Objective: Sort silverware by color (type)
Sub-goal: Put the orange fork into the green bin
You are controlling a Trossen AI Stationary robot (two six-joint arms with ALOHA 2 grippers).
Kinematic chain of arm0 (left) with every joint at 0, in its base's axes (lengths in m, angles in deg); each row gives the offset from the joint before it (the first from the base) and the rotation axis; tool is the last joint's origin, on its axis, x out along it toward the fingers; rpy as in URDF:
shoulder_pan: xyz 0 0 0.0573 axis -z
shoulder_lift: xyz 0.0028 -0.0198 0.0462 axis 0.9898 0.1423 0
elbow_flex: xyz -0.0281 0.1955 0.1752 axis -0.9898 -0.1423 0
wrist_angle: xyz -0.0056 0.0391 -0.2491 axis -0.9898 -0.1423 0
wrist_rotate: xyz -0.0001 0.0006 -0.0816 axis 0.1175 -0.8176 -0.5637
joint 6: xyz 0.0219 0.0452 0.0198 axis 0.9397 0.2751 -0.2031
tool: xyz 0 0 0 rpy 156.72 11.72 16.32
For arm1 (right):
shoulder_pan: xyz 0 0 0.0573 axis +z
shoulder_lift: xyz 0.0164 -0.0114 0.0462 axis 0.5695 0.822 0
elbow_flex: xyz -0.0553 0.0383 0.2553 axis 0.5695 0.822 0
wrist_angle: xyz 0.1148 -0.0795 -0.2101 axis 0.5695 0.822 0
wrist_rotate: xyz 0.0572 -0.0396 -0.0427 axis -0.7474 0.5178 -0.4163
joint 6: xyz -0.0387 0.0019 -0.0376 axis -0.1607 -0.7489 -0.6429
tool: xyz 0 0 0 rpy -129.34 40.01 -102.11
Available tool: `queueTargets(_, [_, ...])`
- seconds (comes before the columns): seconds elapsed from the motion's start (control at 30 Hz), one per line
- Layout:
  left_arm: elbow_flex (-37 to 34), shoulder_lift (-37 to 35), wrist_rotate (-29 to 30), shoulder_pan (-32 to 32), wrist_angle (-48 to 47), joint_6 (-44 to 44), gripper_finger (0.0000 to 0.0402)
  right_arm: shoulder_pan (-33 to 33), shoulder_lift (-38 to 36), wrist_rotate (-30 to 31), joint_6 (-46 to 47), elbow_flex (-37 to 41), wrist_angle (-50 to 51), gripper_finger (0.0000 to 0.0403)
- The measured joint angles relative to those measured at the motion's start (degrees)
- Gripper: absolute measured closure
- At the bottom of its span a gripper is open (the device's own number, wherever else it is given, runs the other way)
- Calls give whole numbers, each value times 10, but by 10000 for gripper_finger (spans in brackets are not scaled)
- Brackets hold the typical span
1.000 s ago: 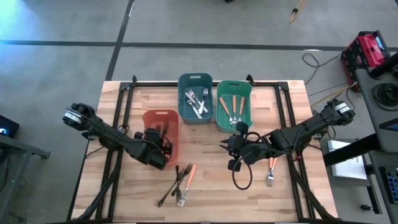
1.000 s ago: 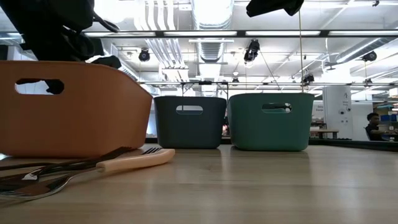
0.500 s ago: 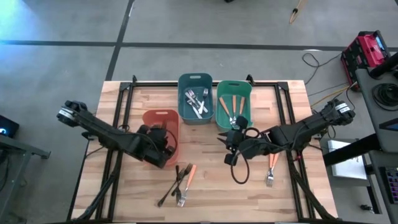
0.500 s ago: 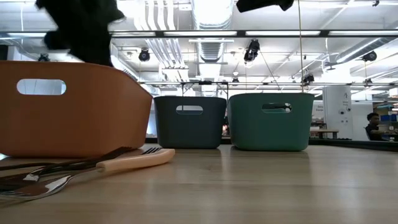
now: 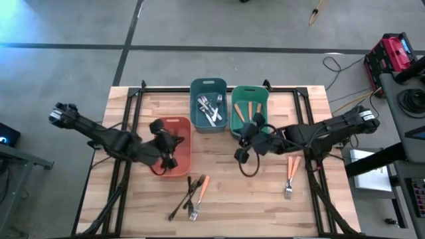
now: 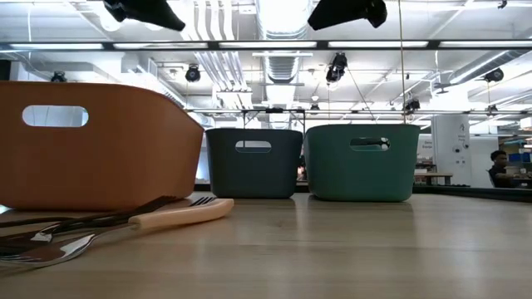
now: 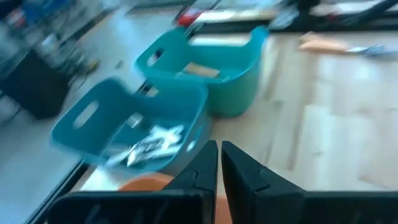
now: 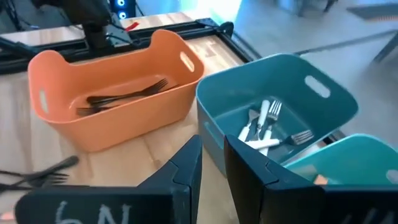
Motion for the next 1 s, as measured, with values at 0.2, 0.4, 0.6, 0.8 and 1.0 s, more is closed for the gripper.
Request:
queueTargets(0.2, [-142, -85, -129, -3, 265, 166, 400, -27, 0, -59, 65, -28, 59, 344])
queueTargets(0.4, [-241, -150, -244, -21, 454, 303, 401, -56, 2, -103, 170, -49, 135, 344])
queueTargets(0.6, [-289, -189, -328, -60, 545, 359, 401, -79, 9, -213, 272, -50, 216, 344])
queueTargets(0.8, [-295, -199, -332, -95, 554, 359, 401, -80, 30, -312, 343, -50, 386, 344])
queueTargets(1.0, [-290, -197, -331, -109, 555, 348, 401, -75, 30, -361, 414, -30, 550, 344])
